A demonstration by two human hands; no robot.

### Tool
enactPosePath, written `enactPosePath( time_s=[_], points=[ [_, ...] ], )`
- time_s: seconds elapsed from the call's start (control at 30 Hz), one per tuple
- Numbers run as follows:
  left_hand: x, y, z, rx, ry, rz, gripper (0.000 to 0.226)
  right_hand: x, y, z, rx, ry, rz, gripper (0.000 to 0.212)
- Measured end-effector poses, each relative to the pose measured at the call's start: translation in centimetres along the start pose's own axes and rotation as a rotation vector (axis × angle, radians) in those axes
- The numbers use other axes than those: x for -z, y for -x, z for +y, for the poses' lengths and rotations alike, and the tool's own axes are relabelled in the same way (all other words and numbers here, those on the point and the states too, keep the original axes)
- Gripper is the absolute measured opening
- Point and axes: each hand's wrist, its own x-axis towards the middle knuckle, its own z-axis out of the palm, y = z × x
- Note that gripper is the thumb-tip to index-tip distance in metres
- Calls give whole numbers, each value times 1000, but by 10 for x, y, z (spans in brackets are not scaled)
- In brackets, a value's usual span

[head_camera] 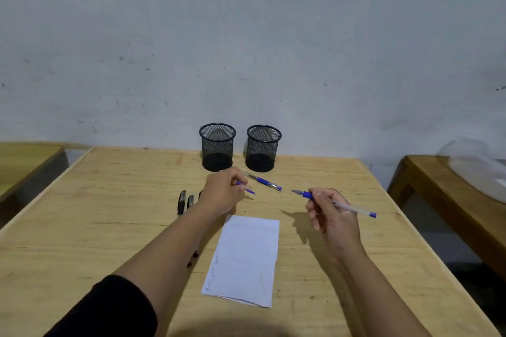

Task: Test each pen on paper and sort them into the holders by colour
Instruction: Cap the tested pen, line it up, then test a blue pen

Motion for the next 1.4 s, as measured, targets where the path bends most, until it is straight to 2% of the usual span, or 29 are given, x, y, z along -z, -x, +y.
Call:
enactPosePath(
  time_s=[0.27,0.47,0.63,0.8,0.97,1.2,1.4],
  points=[
    [-26,-3,-8,20,-143,-111,7,4,6,9,-80,-34,26,14],
    [-28,-2,-9,-29,-144,-109,17,-1,10,11,-104,-47,26,13],
    [-6,26,2,13,-67,-70,28,-13,17,12,-146,-40,-75,15],
    [22,106,-12,-55,-177,76,21,-36,27,19,-210,67,-200,10],
    [14,163,-42,-181,-256,73,19,-64,30,29,-183,340,-325,7],
    [7,176,-53,-200,-273,134,25,-88,28,39,-121,564,-492,21],
    [8,174,-52,-207,-234,131,26,-91,26,47,-16,690,-559,17]
  ],
)
